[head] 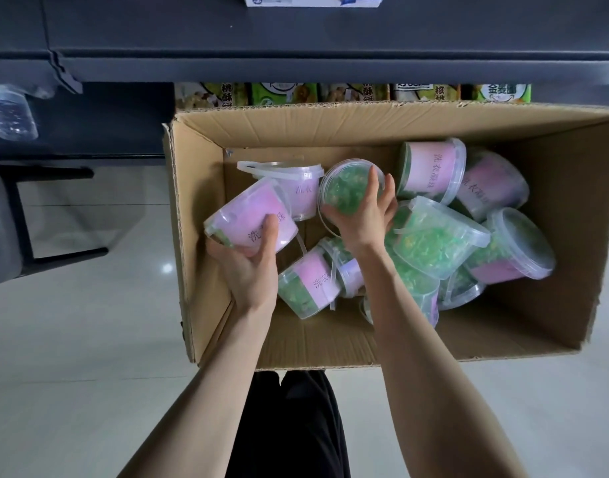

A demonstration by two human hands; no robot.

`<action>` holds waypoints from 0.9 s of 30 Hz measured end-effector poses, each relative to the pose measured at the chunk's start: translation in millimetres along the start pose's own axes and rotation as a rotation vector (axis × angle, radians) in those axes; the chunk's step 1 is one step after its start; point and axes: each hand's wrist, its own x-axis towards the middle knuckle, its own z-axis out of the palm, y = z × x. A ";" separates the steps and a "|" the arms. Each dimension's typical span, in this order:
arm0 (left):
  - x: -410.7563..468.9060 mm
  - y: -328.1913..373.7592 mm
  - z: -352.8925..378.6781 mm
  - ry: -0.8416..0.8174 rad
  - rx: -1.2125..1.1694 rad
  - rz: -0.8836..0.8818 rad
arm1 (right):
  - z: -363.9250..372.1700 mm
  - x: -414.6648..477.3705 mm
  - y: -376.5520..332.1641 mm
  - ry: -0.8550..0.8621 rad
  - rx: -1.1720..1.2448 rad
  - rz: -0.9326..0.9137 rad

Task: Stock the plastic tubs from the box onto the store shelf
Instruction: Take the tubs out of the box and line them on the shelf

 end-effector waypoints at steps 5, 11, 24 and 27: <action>1.4 -8.7 -1.8 0.004 -0.063 -0.023 | 11.8 2.0 10.4 0.023 -0.218 -0.051; 4.5 -6.6 -8.1 -0.063 -0.060 -0.001 | 4.6 8.8 0.2 0.174 -0.181 -0.023; -85.6 98.9 -85.8 -0.255 -0.139 0.221 | -141.4 -171.5 -17.1 0.006 0.665 -0.116; -128.3 132.8 -109.8 -0.371 -0.174 0.285 | -190.0 -220.5 -22.4 -0.064 0.786 -0.149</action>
